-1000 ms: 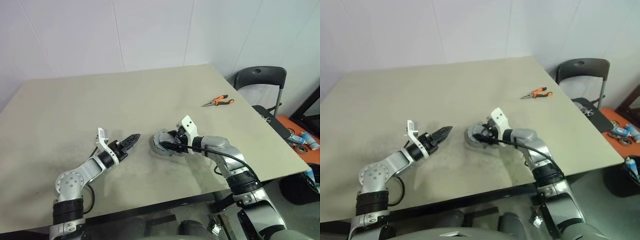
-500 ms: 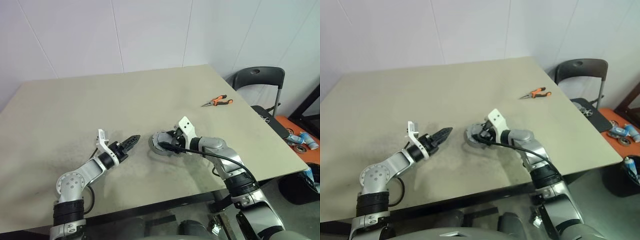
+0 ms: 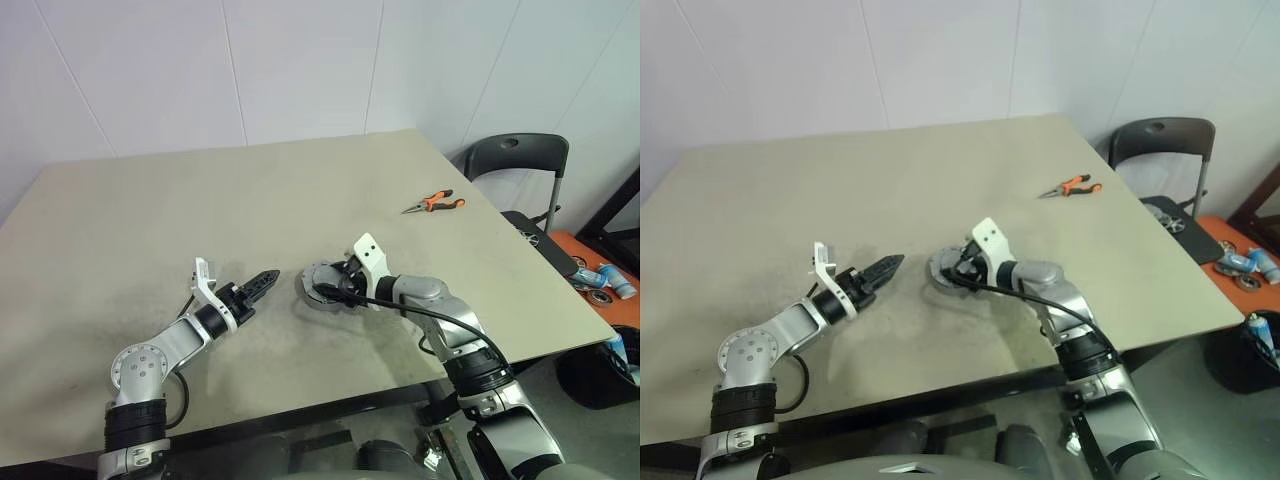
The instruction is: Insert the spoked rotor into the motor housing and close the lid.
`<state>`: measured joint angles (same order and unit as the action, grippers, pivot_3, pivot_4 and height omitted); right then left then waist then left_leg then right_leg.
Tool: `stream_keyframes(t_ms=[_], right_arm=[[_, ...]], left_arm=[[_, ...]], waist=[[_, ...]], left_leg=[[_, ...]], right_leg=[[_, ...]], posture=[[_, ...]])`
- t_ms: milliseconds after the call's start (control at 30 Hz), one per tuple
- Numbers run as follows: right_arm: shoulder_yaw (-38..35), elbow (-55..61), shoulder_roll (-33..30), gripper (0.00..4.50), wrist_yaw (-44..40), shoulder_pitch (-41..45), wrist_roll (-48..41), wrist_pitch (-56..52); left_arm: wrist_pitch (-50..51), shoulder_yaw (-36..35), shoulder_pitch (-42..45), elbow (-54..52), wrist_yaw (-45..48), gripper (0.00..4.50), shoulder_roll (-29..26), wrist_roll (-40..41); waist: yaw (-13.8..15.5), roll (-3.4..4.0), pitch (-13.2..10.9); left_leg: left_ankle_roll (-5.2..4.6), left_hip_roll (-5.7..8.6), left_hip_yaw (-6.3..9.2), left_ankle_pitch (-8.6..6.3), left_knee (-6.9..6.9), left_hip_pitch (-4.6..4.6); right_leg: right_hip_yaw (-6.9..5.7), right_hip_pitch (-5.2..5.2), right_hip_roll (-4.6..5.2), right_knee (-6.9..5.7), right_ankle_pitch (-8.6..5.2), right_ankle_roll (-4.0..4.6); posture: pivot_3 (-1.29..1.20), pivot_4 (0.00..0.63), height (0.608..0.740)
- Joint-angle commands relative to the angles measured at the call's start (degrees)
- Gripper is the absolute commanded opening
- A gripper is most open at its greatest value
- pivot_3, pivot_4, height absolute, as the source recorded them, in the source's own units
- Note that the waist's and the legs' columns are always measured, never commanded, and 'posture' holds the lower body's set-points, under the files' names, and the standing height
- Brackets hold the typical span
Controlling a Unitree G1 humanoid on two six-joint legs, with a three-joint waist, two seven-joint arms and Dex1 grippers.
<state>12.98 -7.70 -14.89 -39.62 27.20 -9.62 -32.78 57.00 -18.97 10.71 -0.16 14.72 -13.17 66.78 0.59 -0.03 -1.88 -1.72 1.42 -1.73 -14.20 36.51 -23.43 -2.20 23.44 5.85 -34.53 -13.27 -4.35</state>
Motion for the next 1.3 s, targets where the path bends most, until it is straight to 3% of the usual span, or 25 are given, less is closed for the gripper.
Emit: stream_keyframes(t_ms=[33, 800, 1033, 1300], right_arm=[[1.37, -1.44, -0.35, 3.05, 0.43, -0.10, 1.81, 1.19], [5.28, -10.61, 0.73, 3.05, 2.86, 0.16, 8.11, 7.18], [4.20, -9.50, 1.25, 3.05, -0.62, 0.70, 4.25, 3.29], [3.92, -10.96, 1.00, 3.05, -0.03, 1.24, 5.63, 3.96]], left_arm=[[-0.30, -0.39, 0.58, -1.03, 0.61, 2.44, -0.23, 0.06], [-0.30, -0.65, 0.53, -2.94, -1.34, 2.44, 0.89, 0.88], [-0.21, -0.87, 0.59, -3.28, -1.89, 2.44, 0.94, 1.26], [-0.02, -1.25, 1.22, -3.04, -2.37, 2.44, 0.60, 1.69]], waist=[[-0.02, 0.00, 0.00], [-0.33, -0.16, 0.28], [-0.31, -0.15, 0.27], [-0.31, -0.15, 0.27]], left_leg=[[0.00, 0.00, 0.00, 0.00, 0.00, 0.00], [0.03, -0.02, 0.00, 0.01, 0.07, 0.56], [0.04, -0.09, 0.00, 0.01, 0.05, 0.92], [0.04, -0.09, 0.00, 0.00, 0.00, 0.92]], right_leg=[[0.00, 0.00, 0.00, 0.00, 0.00, 0.00], [0.04, -0.24, 0.00, -0.46, -0.02, -0.01], [0.00, -0.56, -0.03, -0.47, -0.04, -0.04], [0.01, -0.52, -0.03, -0.41, -0.13, -0.15]], posture=[[0.00, 0.000, 0.740], [0.00, 0.000, 0.740], [0.00, 0.000, 0.740], [0.00, 0.000, 0.740]])
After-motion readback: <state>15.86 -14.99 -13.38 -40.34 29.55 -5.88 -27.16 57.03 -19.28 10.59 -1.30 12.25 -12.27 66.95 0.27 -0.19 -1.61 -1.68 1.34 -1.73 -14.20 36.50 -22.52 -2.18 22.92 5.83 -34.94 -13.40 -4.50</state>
